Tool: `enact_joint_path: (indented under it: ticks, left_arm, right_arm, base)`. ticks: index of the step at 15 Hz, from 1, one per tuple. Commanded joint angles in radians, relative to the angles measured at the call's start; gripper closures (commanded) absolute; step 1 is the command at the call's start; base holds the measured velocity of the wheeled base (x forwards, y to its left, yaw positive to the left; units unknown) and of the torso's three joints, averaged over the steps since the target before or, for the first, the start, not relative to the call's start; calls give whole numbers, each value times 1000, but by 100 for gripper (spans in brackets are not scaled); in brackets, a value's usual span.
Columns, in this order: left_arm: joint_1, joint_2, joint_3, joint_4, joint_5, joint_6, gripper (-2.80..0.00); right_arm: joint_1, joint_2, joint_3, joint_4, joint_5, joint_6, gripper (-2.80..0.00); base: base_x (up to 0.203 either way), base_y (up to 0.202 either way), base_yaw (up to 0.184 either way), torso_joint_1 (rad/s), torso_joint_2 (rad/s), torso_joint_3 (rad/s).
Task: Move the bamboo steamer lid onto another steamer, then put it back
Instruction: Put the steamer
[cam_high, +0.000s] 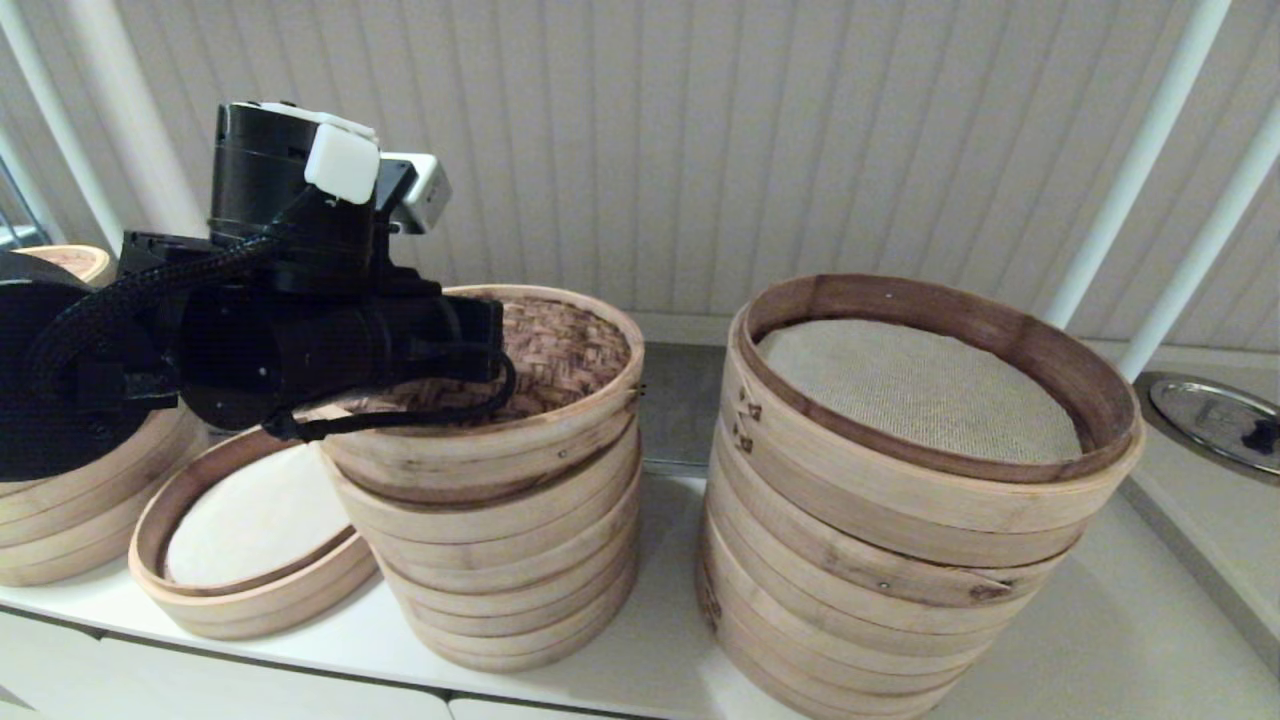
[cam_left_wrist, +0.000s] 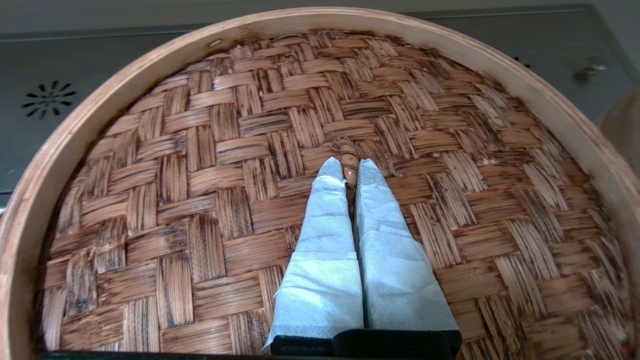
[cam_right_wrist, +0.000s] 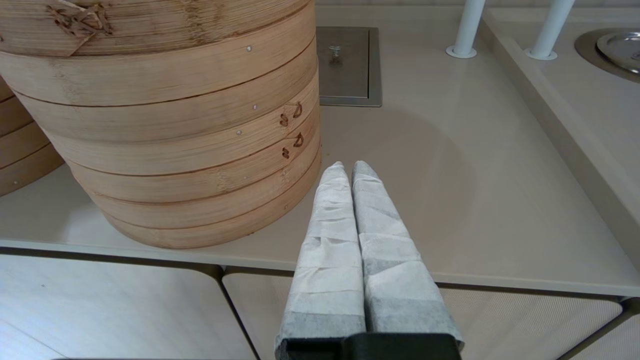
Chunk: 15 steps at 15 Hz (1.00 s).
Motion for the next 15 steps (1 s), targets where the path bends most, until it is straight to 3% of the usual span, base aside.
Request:
enact_joint_path:
  ticks: [1,15]
  left_arm:
    - [-5,0,6,-1,17,-1,0]
    - [-13,-9,85,-39,23,-4,0]
  right_arm:
    - [0,0,2,-1,0,1,0]
    - [0,0,2,-1,0,1,0]
  base:
    - [0,0,0,0,0,0]
    - [0,0,0,0,0,0]
